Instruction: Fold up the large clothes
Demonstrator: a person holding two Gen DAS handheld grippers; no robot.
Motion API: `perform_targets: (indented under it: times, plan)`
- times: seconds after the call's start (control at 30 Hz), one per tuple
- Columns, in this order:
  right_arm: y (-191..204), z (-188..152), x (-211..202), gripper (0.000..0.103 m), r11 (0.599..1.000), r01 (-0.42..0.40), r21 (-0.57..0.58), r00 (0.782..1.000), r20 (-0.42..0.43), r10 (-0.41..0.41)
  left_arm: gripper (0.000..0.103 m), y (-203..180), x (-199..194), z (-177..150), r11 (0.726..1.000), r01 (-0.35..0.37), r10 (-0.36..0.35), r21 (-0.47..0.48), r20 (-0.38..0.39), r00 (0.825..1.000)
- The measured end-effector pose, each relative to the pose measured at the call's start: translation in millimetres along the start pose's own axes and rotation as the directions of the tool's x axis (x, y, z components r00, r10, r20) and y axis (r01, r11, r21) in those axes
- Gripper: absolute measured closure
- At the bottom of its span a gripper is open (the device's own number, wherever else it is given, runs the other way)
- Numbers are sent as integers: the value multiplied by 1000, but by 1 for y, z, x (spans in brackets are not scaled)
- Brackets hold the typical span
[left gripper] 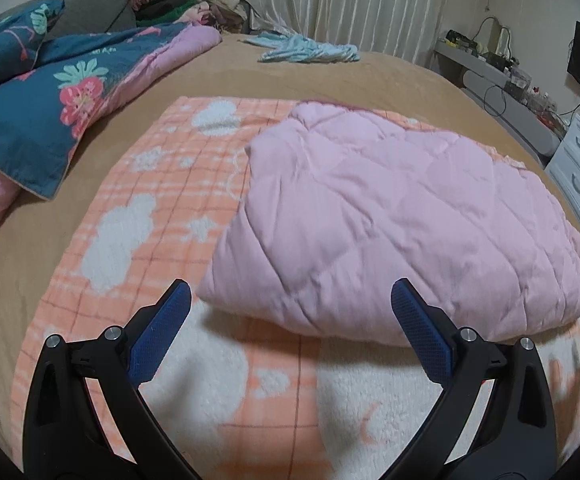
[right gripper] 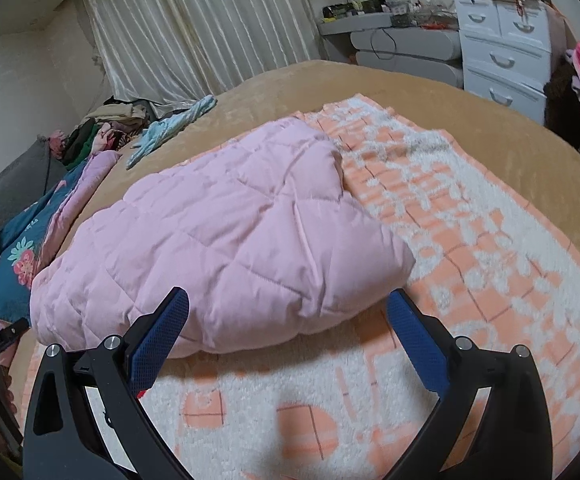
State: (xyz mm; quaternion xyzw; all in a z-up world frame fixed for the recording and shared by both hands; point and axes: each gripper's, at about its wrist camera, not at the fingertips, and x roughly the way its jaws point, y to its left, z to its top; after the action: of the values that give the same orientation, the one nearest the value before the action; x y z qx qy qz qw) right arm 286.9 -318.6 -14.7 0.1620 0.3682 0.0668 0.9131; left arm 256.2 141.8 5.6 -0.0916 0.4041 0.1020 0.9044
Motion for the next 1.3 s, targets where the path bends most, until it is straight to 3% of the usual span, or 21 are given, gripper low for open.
perform_targets:
  times: [0.17, 0.43, 0.57, 0.73, 0.87, 1.3]
  plan:
    - [-2, -11, 6, 4, 1000, -1, 25, 1000, -23, 2, 9, 0, 11, -12, 999, 25, -26, -27, -50, 998]
    - [-8, -18, 21, 4, 995, 15, 96, 998, -57, -10, 9, 7, 34, -21, 975, 135, -157, -179, -121, 980]
    - [-10, -13, 32, 4, 990, 27, 138, 997, -76, -16, 9, 14, 44, -16, 940, 194, -227, -279, -93, 969]
    - [-18, -8, 49, 4, 969, -12, 249, 995, -89, 35, 9, 29, 68, -11, 843, 275, -347, -462, -78, 935]
    - [-18, -5, 63, 4, 954, -34, 297, 994, -92, 65, 8, 31, 82, -8, 813, 272, -355, -515, -68, 932]
    - [-28, 6, 108, 4, 915, -96, 392, 988, -78, 137, 8, 26, 107, -6, 778, 299, -362, -552, -6, 932]
